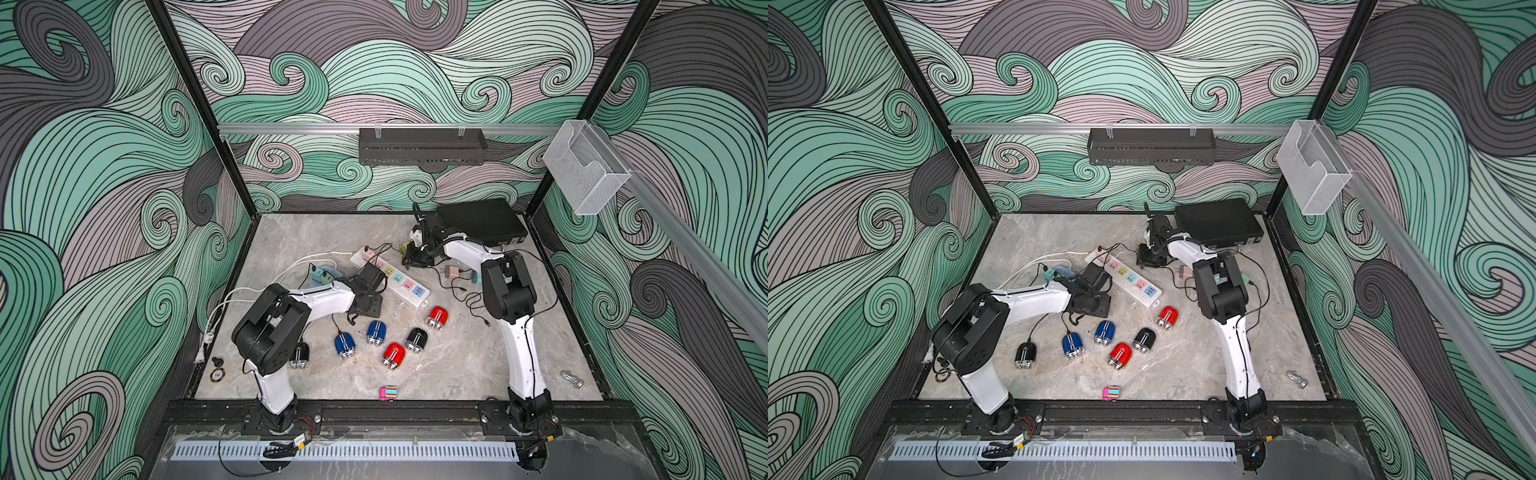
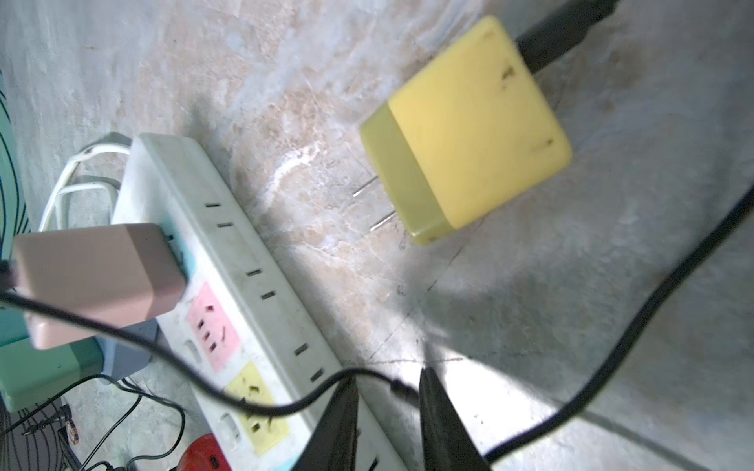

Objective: Unplug the electric shaver
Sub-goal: Place the charging cable at the center of the board.

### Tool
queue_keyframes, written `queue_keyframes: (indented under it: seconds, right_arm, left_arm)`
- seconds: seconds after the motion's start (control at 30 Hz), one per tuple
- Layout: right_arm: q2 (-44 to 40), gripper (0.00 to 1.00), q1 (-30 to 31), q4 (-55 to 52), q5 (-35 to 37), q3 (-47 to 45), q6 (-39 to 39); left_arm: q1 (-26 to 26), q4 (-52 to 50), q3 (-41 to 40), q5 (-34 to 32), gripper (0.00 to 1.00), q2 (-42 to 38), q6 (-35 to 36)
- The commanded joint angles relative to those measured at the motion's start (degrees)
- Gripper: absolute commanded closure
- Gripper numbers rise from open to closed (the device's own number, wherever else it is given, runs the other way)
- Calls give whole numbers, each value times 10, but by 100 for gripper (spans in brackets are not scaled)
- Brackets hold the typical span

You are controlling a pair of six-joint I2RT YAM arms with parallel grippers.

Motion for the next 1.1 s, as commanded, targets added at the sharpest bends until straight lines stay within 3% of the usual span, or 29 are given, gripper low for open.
queue_keyframes:
  seconds: [0.0, 0.87, 1.07]
  right_arm:
    - [-33, 71, -3, -5, 9, -11, -9]
    - [-142, 64, 24, 1, 35, -56, -35]
    - [-139, 64, 48, -17, 50, -29, -57]
  left_arm:
    - [-1, -16, 18, 3, 34, 2, 5]
    - [12, -74, 75, -43, 35, -90, -9]
    - [59, -46, 79, 15, 38, -94, -45]
